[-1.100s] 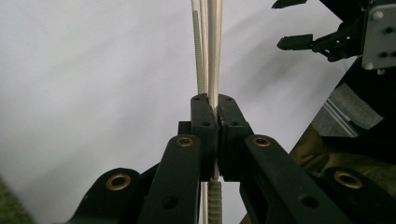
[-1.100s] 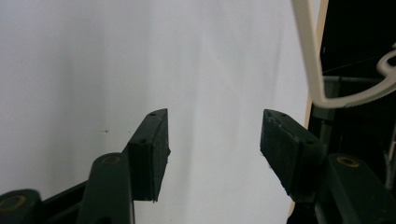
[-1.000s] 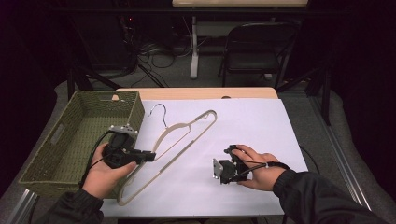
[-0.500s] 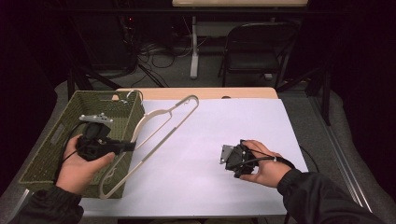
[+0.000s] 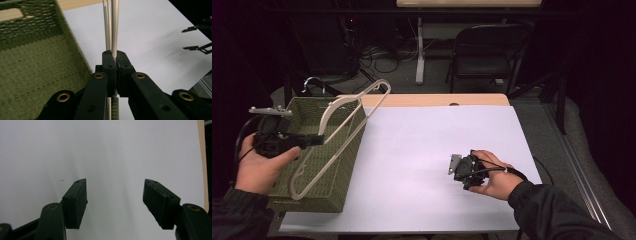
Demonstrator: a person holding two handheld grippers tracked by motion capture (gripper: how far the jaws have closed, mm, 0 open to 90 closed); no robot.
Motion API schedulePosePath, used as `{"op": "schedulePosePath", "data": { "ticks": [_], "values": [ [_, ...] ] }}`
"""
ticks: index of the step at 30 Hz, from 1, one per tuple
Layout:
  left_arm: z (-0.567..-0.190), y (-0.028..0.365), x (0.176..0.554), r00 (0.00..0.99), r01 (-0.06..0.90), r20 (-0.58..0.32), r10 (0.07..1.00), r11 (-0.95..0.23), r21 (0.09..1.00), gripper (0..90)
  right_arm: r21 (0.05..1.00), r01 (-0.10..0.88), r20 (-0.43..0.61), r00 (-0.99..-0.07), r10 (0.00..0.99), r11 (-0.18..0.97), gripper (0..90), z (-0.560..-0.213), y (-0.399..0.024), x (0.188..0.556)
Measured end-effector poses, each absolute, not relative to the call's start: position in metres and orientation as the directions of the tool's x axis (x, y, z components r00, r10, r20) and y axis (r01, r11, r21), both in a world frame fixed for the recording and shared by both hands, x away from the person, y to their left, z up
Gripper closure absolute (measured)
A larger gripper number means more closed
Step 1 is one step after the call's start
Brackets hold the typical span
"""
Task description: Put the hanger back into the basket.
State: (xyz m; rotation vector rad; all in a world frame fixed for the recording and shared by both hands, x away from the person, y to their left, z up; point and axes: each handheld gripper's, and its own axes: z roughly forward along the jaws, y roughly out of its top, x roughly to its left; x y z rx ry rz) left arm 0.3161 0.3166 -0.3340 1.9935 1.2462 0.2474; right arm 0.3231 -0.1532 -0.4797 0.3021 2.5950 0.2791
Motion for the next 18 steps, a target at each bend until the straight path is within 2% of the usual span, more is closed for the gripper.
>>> {"op": "schedulePosePath", "data": {
  "ticks": [9,18],
  "values": [
    [-0.337,0.353,0.319,0.398,0.716,-0.212,0.893,-0.158,0.68,87.7,0.246,0.155,-0.468,-0.846,0.257,0.957,36.0,-0.482,-0.151,0.326],
    [-0.342,0.381,0.322,0.334,0.732,-0.205,0.92,-0.117,0.671,87.7,0.239,0.151,-0.474,-0.844,0.251,0.959,36.2,-0.483,-0.149,0.326]
  ]
}}
